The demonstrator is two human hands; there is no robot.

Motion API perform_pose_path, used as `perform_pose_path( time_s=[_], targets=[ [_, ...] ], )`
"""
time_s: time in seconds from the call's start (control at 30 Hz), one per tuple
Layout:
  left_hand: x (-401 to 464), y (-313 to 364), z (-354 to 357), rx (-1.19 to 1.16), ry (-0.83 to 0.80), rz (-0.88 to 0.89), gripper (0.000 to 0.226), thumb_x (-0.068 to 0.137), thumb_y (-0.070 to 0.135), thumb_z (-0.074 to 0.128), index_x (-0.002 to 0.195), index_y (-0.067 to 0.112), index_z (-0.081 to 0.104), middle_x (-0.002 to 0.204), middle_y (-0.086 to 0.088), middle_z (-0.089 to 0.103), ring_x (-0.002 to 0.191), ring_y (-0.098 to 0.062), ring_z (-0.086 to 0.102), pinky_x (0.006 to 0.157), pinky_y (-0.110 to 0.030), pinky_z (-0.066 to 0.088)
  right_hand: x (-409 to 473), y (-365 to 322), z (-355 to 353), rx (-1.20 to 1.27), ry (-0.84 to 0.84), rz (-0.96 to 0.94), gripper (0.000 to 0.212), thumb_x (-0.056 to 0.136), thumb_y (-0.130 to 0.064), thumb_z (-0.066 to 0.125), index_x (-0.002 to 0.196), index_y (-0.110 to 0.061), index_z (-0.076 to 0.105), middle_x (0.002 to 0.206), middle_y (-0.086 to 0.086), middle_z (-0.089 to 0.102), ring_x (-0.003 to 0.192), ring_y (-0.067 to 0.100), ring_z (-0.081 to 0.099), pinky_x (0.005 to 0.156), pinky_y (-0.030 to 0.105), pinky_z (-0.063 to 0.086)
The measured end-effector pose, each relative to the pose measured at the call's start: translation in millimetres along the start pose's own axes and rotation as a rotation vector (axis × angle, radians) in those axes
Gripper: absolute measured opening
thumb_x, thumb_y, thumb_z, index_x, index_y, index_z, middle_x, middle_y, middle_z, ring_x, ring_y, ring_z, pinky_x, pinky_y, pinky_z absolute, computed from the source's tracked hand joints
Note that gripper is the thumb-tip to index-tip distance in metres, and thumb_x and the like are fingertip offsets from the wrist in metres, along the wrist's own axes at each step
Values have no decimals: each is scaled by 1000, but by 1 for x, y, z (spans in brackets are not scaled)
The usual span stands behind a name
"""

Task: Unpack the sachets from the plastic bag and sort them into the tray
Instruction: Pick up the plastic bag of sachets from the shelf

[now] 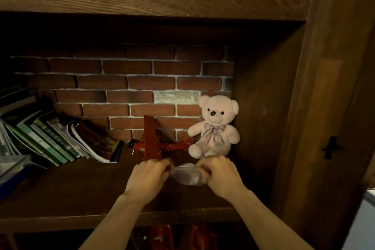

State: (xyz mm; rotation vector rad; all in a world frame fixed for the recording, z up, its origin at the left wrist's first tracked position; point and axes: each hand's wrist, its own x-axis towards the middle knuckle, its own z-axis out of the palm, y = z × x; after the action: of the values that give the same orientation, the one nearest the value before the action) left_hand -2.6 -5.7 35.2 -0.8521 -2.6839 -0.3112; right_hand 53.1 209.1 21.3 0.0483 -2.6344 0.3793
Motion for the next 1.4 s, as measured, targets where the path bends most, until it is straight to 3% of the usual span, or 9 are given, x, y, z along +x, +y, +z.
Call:
perform_pose_path(
  time_s=[0.17, 0.37, 0.57, 1.07, 1.2, 1.4],
  targets=[
    [16, 2, -31, -12, 140, 8, 17, 95, 32, 57, 111, 36, 61, 113, 8, 70, 102, -20, 66, 82, -39, 53, 17, -6, -29, 38, 117, -55, 10, 96, -30, 66, 99, -31, 76, 93, -9, 77, 86, 13, 69, 71, 36, 56],
    [32, 4, -67, -46, 251, 55, 14, 95, 36, 59, 108, 39, 64, 108, 11, 72, 99, -19, 67, 81, -37, 51, 30, -12, -64, 109, 201, -78, 9, 91, -27, 77, 100, -27, 77, 89, -7, 78, 73, 6, 63, 73, 36, 58],
    [37, 3, -86, -121, 339, 44, 9, 94, 41, 62, 102, 39, 59, 89, 10, 74, 85, -20, 69, 76, -41, 56, 39, -16, -79, 291, 246, -13, 10, 91, -31, 77, 91, -32, 67, 75, -10, 71, 65, 10, 67, 64, 45, 60],
    [15, -19, -86, -160, 277, 91, 7, 94, 41, 61, 91, 40, 55, 73, 16, 65, 75, -13, 66, 72, -37, 54, 25, -46, -72, 202, 217, 4, 11, 88, -35, 78, 81, -31, 70, 74, -13, 70, 64, 3, 64, 65, 38, 58],
    [11, -30, -78, -175, 253, 107, 7, 95, 39, 60, 91, 38, 54, 72, 16, 63, 76, -13, 65, 70, -35, 51, 21, -54, -63, 169, 231, -13, 18, 86, -32, 78, 74, -35, 66, 64, -19, 62, 60, -5, 59, 68, 34, 56],
    [10, -33, -62, -216, 225, 143, 6, 93, 41, 59, 93, 37, 55, 89, 14, 69, 87, -18, 66, 71, -36, 49, 7, -56, -55, 134, 170, 64, 12, 87, -31, 66, 76, -37, 63, 68, -14, 64, 66, 8, 65, 64, 41, 59]
  ],
)
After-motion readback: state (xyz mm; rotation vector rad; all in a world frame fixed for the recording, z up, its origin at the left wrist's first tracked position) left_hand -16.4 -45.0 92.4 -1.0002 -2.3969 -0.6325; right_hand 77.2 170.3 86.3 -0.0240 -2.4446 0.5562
